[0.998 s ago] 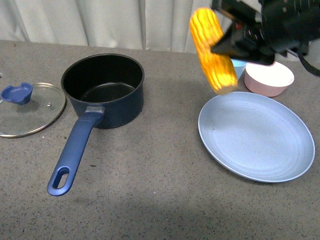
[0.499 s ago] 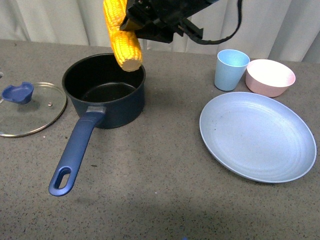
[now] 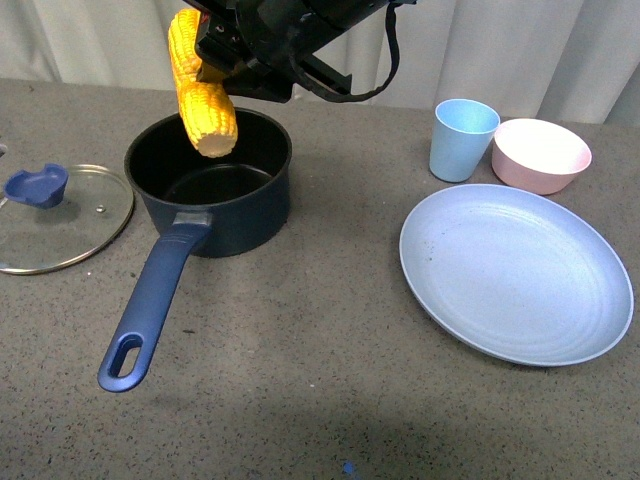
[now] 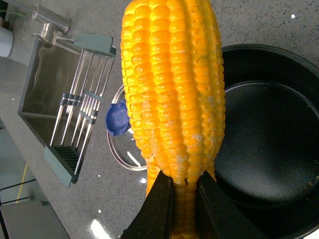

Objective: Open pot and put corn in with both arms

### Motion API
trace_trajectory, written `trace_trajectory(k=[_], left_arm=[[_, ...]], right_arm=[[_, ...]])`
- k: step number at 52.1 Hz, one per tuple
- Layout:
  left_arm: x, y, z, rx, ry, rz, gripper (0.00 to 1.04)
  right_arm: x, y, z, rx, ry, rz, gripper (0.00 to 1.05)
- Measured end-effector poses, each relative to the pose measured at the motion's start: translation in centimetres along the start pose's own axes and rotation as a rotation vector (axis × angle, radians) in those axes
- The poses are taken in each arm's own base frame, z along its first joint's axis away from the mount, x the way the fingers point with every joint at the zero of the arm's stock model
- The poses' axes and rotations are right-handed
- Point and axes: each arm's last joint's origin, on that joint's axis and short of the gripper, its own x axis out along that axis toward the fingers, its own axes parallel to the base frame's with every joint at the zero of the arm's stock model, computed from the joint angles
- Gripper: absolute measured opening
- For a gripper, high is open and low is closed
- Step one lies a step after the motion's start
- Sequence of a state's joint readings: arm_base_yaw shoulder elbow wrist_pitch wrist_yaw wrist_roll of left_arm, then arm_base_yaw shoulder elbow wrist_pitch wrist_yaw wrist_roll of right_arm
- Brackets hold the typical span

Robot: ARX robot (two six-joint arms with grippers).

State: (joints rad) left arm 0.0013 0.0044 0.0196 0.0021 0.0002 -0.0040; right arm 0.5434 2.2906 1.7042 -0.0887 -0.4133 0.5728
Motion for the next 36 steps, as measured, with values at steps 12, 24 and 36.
trace_trajectory(k=[12,24,36], left_arm=[[0.0,0.0,0.0,0.0,0.0,0.0,0.98],[0.0,0.0,0.0,0.0,0.0,0.0,0.98],[0.0,0.0,0.0,0.0,0.0,0.0,0.98]], right_arm=[[0.1,-0.1,-0.1,0.003,0.004,-0.007,0.62],[-0.4,-0.5,-0.3,-0.025,-0.065,-0.081,0.95],[-8.3,-1.9,-1.1,-0.22,-0.378,-0.38,0.95]])
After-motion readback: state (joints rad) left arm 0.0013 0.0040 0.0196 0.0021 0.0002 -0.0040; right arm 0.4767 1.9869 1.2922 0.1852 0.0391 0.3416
